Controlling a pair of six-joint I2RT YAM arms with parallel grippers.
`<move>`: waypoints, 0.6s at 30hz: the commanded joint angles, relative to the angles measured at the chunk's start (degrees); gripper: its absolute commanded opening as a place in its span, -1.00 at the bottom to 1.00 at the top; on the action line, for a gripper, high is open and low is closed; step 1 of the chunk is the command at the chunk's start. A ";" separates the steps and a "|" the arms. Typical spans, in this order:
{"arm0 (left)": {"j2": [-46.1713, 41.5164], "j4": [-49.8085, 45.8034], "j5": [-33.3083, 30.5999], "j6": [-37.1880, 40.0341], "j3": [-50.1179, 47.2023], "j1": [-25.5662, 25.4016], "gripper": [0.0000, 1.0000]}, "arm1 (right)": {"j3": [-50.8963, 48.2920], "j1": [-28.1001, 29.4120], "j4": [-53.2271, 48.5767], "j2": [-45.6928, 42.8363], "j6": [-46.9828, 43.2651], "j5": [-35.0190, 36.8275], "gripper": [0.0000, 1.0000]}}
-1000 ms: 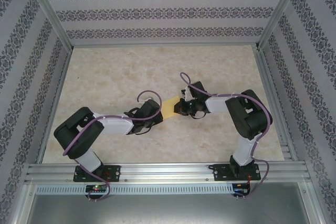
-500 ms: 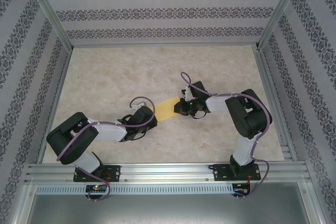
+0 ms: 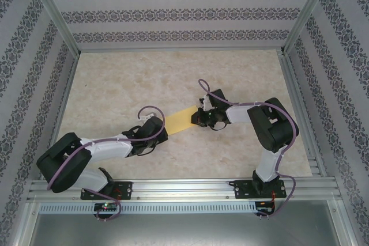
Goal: Fold a paper plane with a square sheet of paper (pick it up from the middle)
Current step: First fold in half a square sheet of paper at the center of the table.
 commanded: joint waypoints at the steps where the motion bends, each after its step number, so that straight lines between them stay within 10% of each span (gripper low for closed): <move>1: -1.74 -2.83 0.53 4.52 4.36 -0.01 -1.00 | -1.53 0.02 -5.04 4.04 -0.93 8.18 -0.88; 18: 12.53 3.67 7.26 0.26 6.42 1.13 -1.00 | -1.31 0.50 -4.78 4.97 -0.70 7.65 -0.87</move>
